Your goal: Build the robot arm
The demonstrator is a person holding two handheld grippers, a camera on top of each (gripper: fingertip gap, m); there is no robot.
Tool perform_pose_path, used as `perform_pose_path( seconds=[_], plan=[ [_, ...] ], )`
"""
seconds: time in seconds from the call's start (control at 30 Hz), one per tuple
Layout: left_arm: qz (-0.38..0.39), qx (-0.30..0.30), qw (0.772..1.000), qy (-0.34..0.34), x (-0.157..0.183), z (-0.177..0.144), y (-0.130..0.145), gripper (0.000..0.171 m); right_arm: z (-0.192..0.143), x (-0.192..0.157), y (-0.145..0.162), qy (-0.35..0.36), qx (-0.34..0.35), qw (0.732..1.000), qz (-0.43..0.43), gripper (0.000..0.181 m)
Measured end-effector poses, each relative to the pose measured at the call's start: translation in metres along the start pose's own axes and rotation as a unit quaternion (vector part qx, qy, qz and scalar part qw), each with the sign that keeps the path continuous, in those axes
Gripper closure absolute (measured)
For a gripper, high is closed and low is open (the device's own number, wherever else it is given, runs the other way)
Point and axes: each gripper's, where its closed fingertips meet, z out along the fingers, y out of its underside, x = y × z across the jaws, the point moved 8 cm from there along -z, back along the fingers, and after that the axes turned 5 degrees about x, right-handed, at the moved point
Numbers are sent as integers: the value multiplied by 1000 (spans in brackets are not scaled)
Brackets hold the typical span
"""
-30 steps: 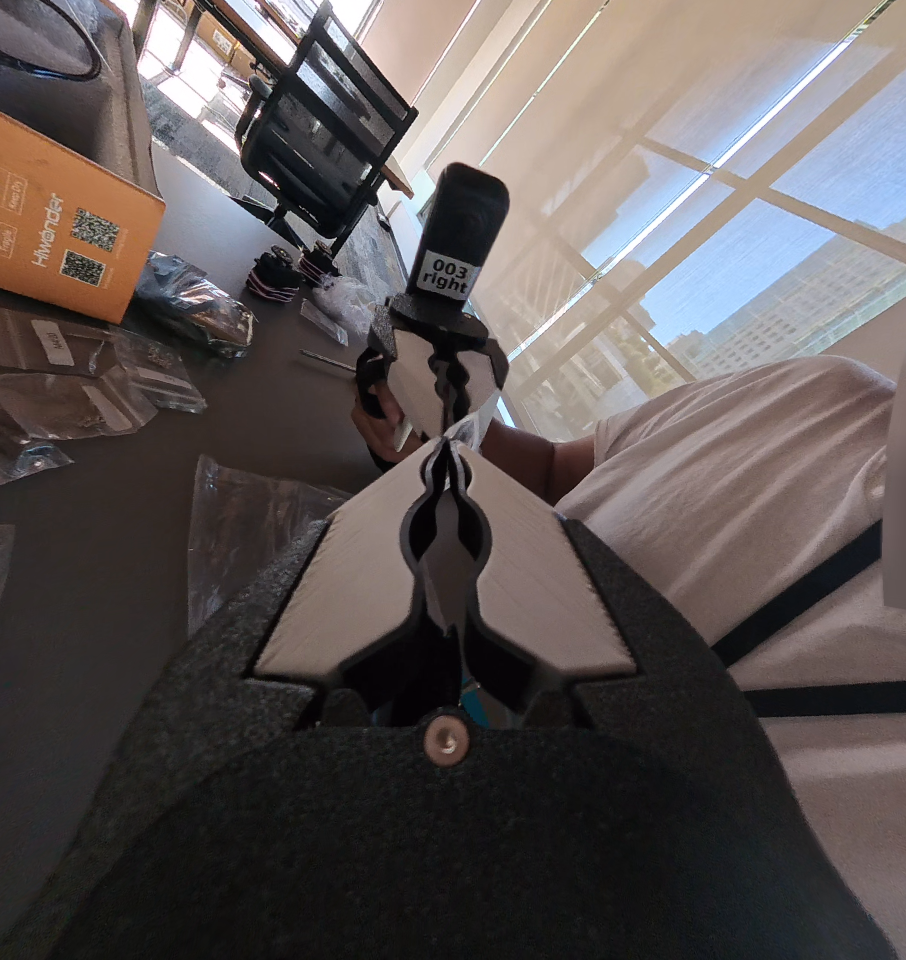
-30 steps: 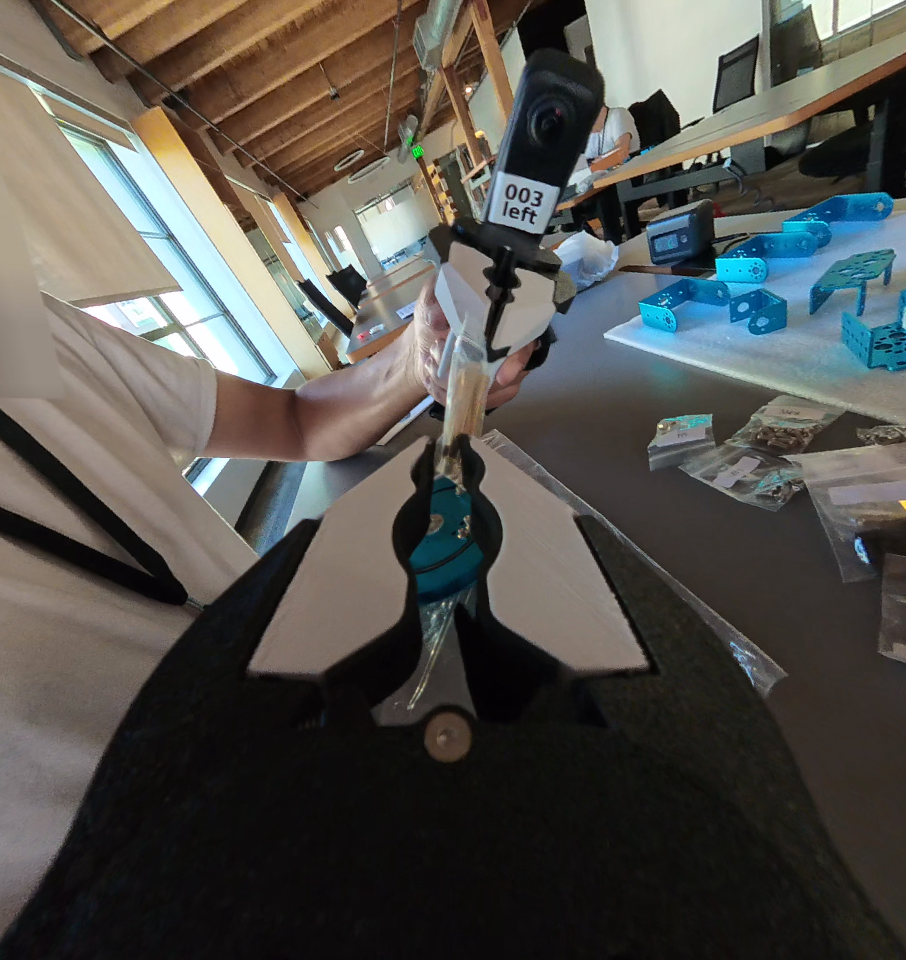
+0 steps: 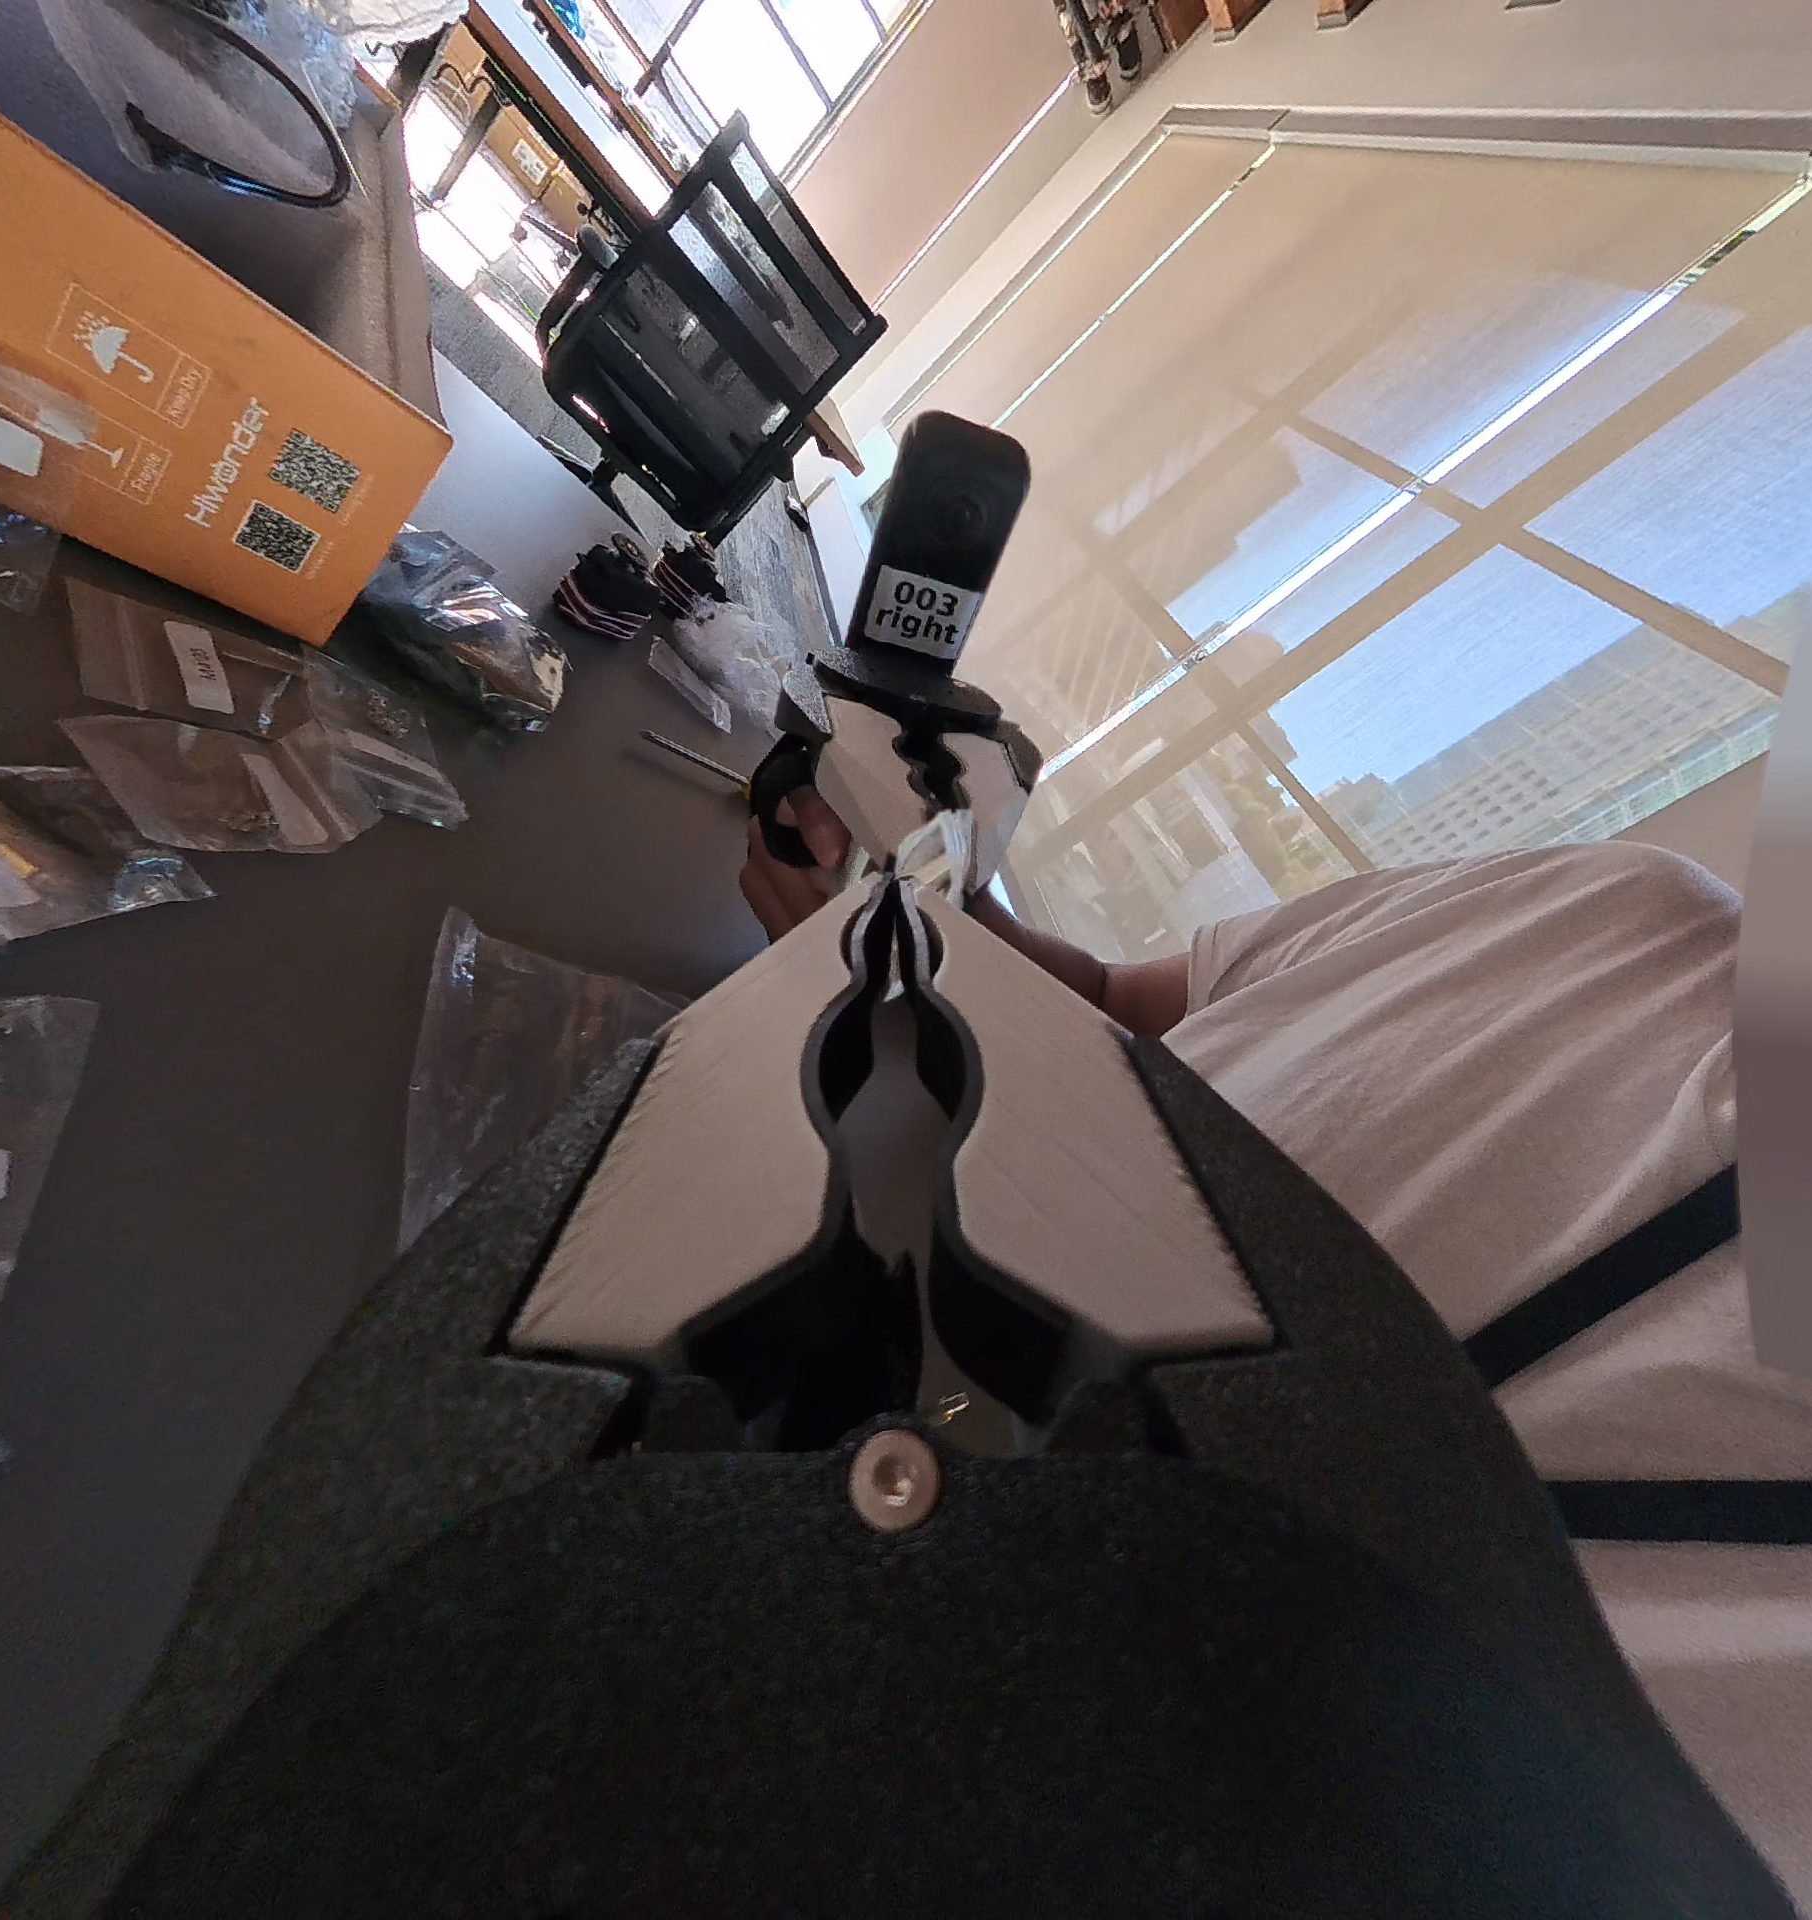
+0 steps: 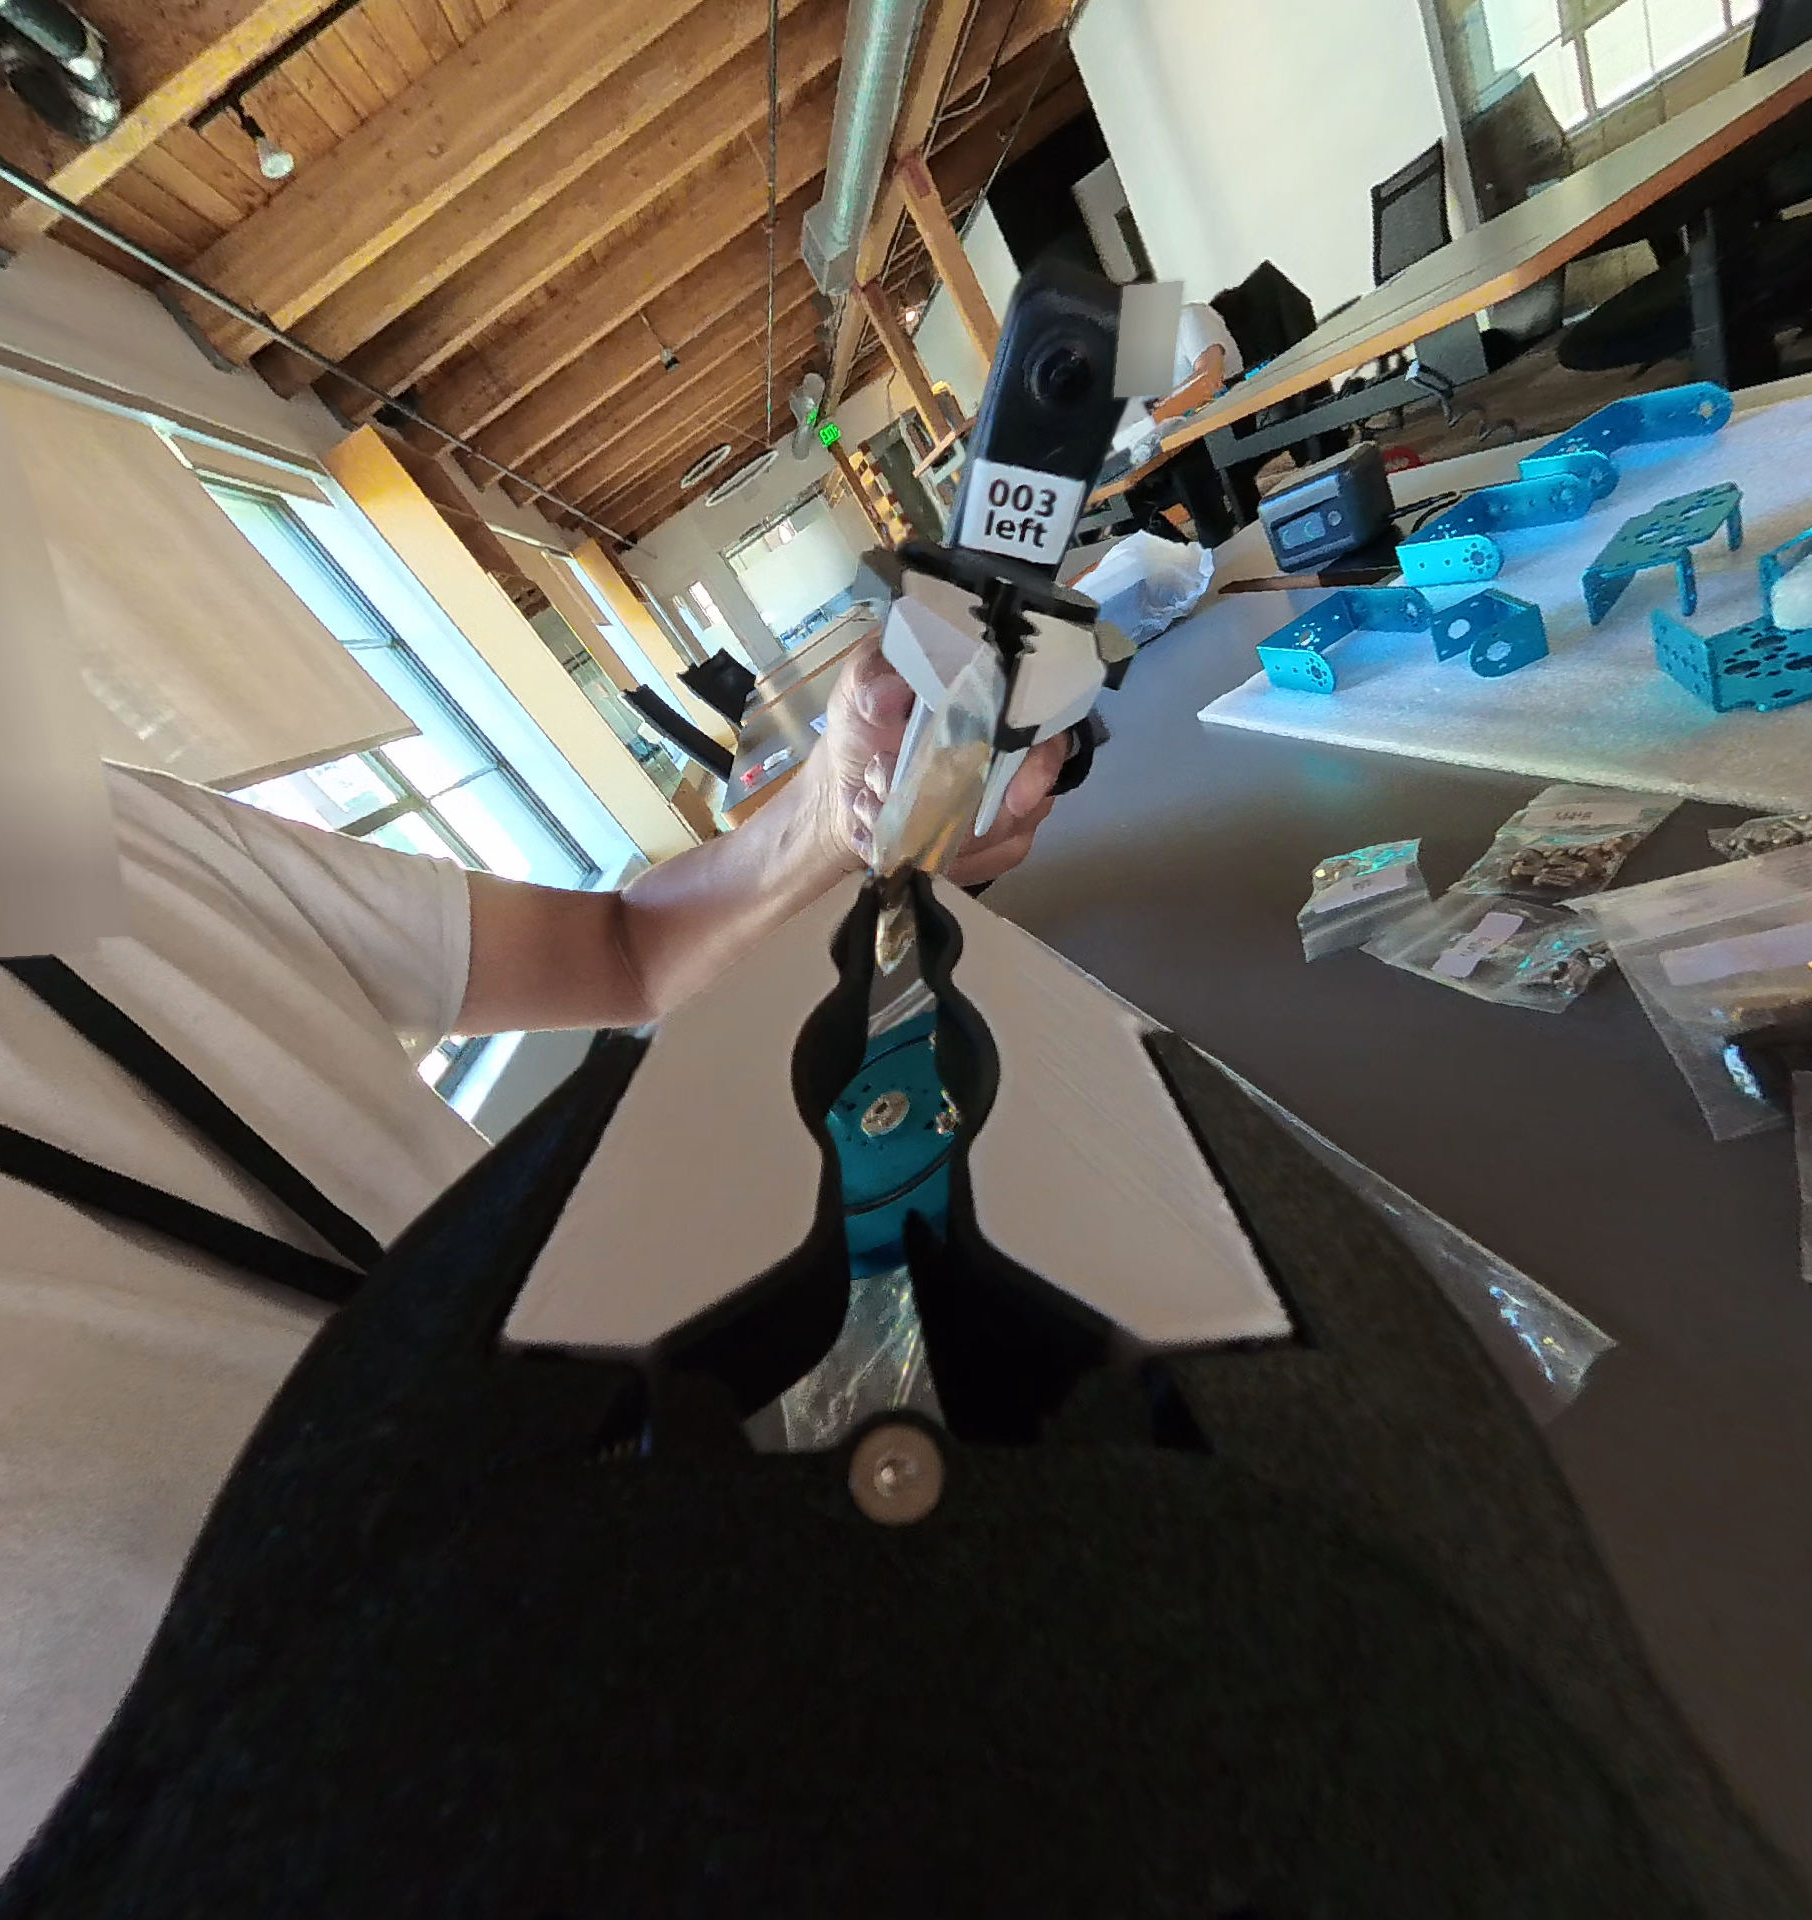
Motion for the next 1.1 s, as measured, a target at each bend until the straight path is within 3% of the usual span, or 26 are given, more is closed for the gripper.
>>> perform_pose_path(
  seconds=[0.33,0.43,0.6,0.7,0.8,0.87,0.93,1.03,1.1],
  plan=[
    [13,-47,998,-35,-15,2,13,171,-7,12,-4,50,10,998,34,179],
    [10,-48,998,-28,-14,3,14,171,-7,15,-2,38,5,998,58,174],
    [10,-53,998,-38,-17,8,18,171,-5,17,2,46,-11,997,54,181],
    [2,-48,998,-33,-17,7,17,171,-5,23,3,80,-22,996,40,162],
    [0,-46,999,-5,-10,7,15,171,-5,23,2,95,-31,995,4,160],
    [-2,-56,998,36,-1,8,17,171,-3,24,2,72,-42,997,6,152],
    [0,-70,994,78,9,9,19,171,0,19,3,5,-44,998,32,143],
    [3,-88,989,120,21,12,24,171,8,11,9,-78,-68,993,62,148],
    [6,-95,988,119,22,13,25,171,11,2,14,-118,-86,988,52,167]
  ],
)
